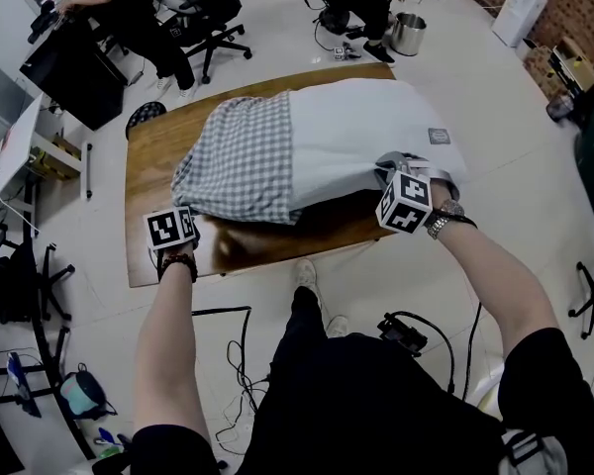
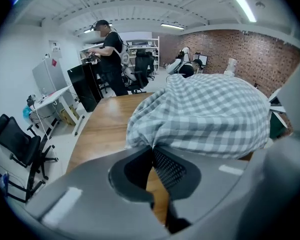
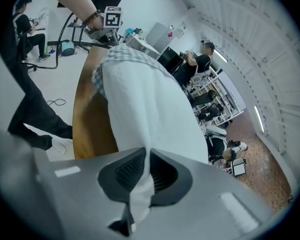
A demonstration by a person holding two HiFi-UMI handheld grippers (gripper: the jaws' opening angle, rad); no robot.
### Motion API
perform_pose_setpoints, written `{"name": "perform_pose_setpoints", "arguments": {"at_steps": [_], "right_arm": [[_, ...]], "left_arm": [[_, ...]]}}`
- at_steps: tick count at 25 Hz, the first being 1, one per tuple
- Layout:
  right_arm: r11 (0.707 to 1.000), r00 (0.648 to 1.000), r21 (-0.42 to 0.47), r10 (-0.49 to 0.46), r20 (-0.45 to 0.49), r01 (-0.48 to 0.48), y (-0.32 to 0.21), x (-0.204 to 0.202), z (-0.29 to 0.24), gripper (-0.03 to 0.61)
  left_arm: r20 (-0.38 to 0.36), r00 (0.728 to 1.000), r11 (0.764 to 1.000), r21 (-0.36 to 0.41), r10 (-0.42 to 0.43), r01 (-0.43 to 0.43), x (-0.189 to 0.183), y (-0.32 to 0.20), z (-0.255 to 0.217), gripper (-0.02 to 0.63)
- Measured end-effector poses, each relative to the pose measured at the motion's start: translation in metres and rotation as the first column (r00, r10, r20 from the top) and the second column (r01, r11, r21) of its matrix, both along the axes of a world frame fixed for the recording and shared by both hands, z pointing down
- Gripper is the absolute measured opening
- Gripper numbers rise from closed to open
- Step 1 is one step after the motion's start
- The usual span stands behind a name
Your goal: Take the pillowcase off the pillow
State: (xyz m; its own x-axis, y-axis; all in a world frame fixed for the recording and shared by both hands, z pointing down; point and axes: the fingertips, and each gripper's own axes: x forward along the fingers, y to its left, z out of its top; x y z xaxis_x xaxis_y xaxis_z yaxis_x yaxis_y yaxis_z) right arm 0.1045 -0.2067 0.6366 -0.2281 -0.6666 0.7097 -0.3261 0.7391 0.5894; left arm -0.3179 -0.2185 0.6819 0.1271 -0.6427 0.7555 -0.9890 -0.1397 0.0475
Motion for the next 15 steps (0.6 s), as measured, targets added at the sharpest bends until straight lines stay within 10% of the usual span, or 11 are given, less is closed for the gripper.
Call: {"name": "perform_pose_setpoints", "arguments": {"at_steps": [11, 15], "right_arm": [[0.999, 1.000, -0.034, -0.012, -0.017, 0.011, 0.031, -0.005, 0.009, 0.040], [0.993, 0.998, -0.099, -0.061, 0.032, 0.064, 0.053, -0.012, 0.001, 0.155]], "left_arm": [[-0.008, 1.000, 1.000, -0.007, -0.015, 0.015, -0.010, 0.030, 0.002, 0.012], [0.017, 1.000, 1.000, -0.004, -0.007, 0.007, -0.008, 0.038, -0.007, 0.134]]}}
